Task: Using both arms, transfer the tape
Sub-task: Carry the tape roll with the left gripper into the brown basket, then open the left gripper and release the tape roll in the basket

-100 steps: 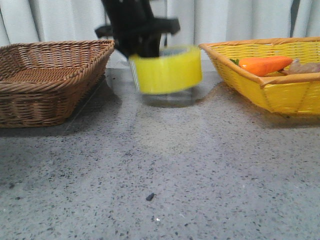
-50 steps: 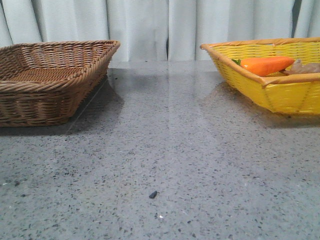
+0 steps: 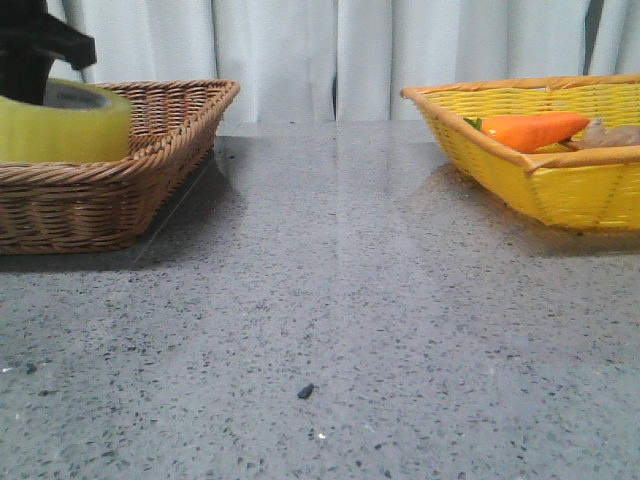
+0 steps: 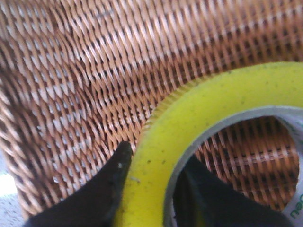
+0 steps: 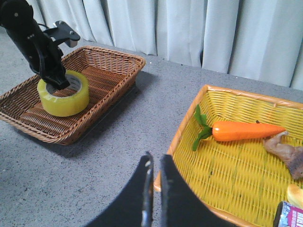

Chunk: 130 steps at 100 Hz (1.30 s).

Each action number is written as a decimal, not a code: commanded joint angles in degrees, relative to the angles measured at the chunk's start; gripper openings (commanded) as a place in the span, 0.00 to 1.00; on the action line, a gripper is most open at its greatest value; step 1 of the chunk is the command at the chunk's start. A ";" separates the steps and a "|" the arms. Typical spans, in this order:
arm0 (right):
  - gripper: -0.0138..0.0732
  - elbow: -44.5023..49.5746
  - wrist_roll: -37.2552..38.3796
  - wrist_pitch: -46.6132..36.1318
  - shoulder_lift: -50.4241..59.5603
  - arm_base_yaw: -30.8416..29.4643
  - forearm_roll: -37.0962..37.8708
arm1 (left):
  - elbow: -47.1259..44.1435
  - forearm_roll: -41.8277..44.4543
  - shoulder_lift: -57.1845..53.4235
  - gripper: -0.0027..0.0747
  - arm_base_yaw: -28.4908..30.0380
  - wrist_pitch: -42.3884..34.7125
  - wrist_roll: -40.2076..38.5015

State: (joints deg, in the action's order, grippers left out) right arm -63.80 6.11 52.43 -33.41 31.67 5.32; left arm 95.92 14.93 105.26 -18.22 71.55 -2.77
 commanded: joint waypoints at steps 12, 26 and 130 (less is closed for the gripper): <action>0.10 0.28 -0.09 -4.37 -0.79 -0.20 1.59 | 0.59 3.21 -4.00 0.30 0.26 -0.24 -1.97; 0.10 1.62 -0.09 -4.26 -0.79 -0.20 1.59 | 0.59 1.38 -6.67 0.56 0.26 -3.47 -1.97; 0.10 31.90 -0.09 -23.99 29.00 -0.20 10.49 | -69.36 -5.15 -105.26 0.01 -4.54 -45.66 3.14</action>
State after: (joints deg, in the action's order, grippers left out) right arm -31.80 6.11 32.89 -3.46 31.67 14.62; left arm 25.41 8.55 -0.40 -22.26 29.10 1.11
